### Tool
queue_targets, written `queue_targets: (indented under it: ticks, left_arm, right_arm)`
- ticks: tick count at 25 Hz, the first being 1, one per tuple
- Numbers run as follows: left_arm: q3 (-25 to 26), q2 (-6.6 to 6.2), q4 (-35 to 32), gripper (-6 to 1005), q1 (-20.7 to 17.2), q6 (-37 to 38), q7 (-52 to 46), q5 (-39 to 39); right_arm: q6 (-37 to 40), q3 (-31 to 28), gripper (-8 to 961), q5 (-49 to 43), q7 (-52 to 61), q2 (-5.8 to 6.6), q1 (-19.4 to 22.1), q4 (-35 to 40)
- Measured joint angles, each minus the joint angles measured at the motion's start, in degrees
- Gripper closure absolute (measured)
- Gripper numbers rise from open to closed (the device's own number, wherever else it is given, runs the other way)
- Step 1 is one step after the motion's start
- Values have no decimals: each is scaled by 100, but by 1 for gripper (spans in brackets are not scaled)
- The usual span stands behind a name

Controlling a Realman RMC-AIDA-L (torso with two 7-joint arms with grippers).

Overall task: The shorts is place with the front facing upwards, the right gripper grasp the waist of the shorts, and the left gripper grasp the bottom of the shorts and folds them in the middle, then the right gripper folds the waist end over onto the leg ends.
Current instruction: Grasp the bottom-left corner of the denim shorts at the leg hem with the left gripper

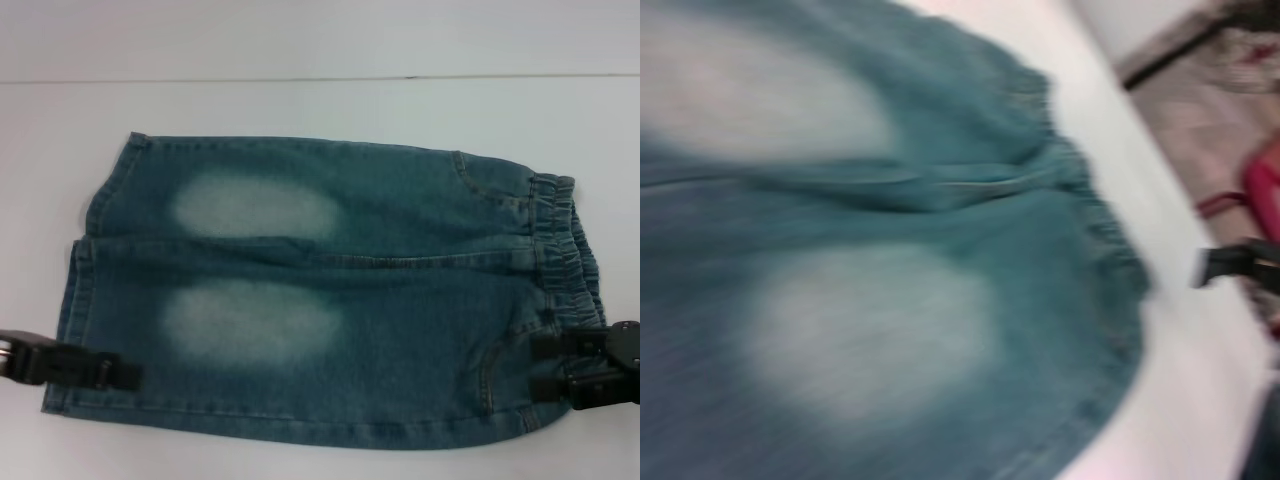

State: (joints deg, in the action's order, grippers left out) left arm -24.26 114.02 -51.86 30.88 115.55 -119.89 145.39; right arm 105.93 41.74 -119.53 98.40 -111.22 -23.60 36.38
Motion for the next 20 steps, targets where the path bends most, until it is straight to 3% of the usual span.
queue_targets:
  ticks: [5,20]
  left_arm:
    - [247,-103,-91,242,171,-430,-892,839]
    - [-11,-39,43,255,208,-1271,-2026,1364]
  right_arm:
    - [-28,0,-2,0,-11,4,-29,0]
    - [-91,-22,-2,-9,48,54,-97,18]
